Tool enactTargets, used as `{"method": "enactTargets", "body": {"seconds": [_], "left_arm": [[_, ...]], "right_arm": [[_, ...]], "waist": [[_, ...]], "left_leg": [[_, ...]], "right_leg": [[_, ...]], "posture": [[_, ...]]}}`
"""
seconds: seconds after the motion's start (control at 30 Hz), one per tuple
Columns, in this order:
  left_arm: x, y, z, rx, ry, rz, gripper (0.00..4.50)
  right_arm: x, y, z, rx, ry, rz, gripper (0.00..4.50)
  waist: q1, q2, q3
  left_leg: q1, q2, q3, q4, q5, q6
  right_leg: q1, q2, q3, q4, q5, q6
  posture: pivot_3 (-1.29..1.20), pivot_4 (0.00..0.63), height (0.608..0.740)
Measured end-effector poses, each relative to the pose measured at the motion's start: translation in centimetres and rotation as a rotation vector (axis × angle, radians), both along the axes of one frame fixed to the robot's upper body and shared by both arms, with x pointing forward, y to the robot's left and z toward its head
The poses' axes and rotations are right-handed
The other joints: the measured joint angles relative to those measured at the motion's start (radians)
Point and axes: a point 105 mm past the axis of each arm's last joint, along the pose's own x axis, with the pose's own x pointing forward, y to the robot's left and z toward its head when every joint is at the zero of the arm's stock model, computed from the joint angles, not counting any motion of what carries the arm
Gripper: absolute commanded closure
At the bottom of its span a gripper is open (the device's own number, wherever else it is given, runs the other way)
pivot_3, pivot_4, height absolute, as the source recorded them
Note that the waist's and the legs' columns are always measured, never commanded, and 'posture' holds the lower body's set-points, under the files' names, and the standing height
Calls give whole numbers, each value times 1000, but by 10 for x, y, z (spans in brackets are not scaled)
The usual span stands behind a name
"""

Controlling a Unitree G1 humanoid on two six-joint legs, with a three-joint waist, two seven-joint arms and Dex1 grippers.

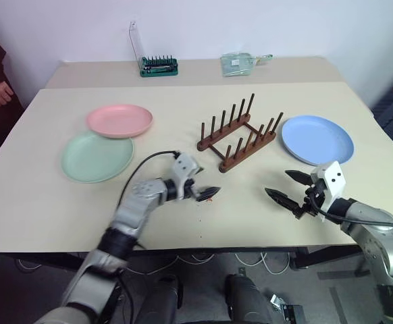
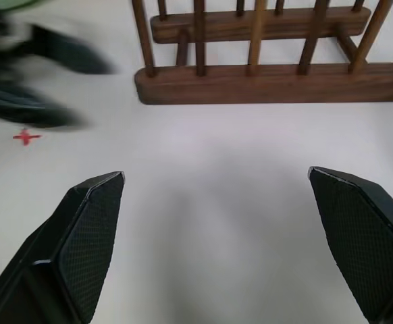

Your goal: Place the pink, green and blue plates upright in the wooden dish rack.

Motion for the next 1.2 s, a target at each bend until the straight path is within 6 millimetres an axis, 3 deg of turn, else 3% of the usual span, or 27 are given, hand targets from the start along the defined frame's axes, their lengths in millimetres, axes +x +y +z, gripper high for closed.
{"method": "enactTargets", "body": {"seconds": [0.13,0.27,0.37,0.57,0.73,0.97,1.1,1.2], "left_arm": [[8,-20,0,12,-23,-3,0],[7,-29,-3,22,-36,-18,0],[9,-30,-3,14,-44,-10,776],[13,-23,-2,-4,-45,21,3715],[11,-12,-3,20,-69,24,3743],[-13,53,-6,41,-53,-86,3743],[-30,60,-1,43,-13,-232,3743],[-35,52,1,53,-7,-310,3743]], "right_arm": [[-10,1,-2,-7,12,-27,44],[-20,8,1,-13,19,-23,44],[-25,12,2,-19,24,-23,0],[-25,14,4,-21,33,-39,0],[-20,16,11,-27,12,-29,0],[-18,8,11,-50,33,-32,0],[-17,6,9,-46,37,-23,0],[-17,4,5,-48,43,-26,0]], "waist": [[1,1,0],[3,0,0],[4,0,-1],[3,0,-1],[-2,0,-1],[-23,2,-2],[-13,2,-2],[-4,2,-2]], "left_leg": [[1,0,0,-1,0,0],[1,0,0,-1,0,0],[1,0,0,0,0,0],[1,0,0,-1,0,0],[2,0,0,-1,0,0],[4,1,0,-3,0,0],[3,1,0,-2,0,0],[3,0,0,-2,0,0]], "right_leg": [[0,0,0,0,0,1],[0,0,0,0,-1,1],[1,0,0,0,-1,1],[1,0,0,0,-1,1],[0,0,0,1,-1,2],[1,1,0,2,-1,1],[2,0,0,1,-1,1],[2,0,0,1,-1,1]], "posture": [[0,150,740],[0,150,740],[0,150,740],[0,150,740],[0,150,740],[0,150,740],[0,150,740],[0,150,740]]}}
